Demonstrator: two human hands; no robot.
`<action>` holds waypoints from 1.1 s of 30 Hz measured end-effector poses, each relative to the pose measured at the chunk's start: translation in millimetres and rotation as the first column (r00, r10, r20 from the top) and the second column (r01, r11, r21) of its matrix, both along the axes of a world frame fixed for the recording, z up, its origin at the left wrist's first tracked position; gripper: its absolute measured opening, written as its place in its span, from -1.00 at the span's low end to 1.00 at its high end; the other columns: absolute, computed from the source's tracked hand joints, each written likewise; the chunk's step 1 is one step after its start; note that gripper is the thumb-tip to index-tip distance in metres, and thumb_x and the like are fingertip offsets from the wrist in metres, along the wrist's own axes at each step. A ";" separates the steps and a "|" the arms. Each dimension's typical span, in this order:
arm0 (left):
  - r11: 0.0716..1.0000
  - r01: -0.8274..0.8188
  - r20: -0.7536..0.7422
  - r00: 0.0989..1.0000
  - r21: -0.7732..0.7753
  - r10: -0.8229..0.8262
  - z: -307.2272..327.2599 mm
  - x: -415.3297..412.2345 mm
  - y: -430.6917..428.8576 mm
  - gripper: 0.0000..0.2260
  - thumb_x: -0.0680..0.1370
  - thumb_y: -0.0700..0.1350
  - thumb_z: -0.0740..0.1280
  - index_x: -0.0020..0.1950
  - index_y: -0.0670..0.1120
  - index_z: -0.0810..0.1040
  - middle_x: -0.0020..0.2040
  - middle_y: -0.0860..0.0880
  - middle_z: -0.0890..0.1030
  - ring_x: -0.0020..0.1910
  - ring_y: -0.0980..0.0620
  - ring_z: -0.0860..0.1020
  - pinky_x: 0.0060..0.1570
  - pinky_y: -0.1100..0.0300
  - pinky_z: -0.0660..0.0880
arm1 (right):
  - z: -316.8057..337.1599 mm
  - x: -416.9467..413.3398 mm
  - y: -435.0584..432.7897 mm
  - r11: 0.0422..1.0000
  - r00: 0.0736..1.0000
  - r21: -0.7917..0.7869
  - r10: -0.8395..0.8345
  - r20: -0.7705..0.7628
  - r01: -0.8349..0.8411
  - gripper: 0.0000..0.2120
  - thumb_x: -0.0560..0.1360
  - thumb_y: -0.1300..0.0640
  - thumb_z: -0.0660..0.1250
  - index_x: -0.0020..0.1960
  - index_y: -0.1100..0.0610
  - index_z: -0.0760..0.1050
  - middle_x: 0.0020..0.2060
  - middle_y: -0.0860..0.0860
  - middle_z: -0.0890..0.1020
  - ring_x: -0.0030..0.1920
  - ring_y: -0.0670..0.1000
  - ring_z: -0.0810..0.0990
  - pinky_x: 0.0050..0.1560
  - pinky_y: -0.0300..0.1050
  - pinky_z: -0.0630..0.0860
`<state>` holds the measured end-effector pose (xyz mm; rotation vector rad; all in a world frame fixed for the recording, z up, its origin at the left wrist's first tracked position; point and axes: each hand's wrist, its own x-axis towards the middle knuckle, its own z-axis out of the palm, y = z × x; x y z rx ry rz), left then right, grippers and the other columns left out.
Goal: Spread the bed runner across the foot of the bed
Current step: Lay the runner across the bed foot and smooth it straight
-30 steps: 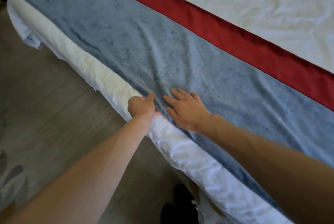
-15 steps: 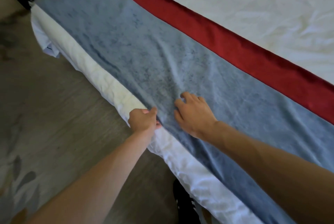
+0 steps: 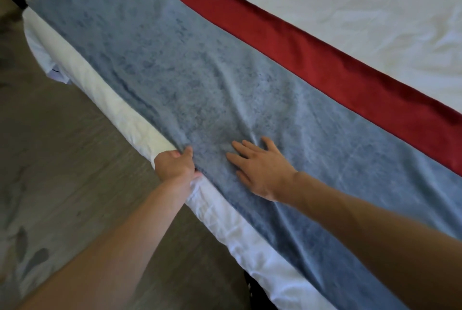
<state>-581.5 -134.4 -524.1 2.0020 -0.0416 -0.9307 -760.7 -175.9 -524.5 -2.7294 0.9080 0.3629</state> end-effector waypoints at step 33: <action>-0.144 0.842 0.647 -0.498 0.519 -0.578 8.7 166.6 -44.7 -0.73 0.45 -0.23 0.36 0.15 -0.13 0.53 0.20 -0.11 0.54 0.17 -0.08 0.53 0.18 0.14 0.39 | 15.2 166.5 17.8 0.853 0.847 -0.044 -0.509 0.155 0.521 -0.64 0.42 0.05 0.32 0.18 0.12 0.40 0.04 0.10 0.50 -0.02 0.16 0.47 0.00 0.04 0.42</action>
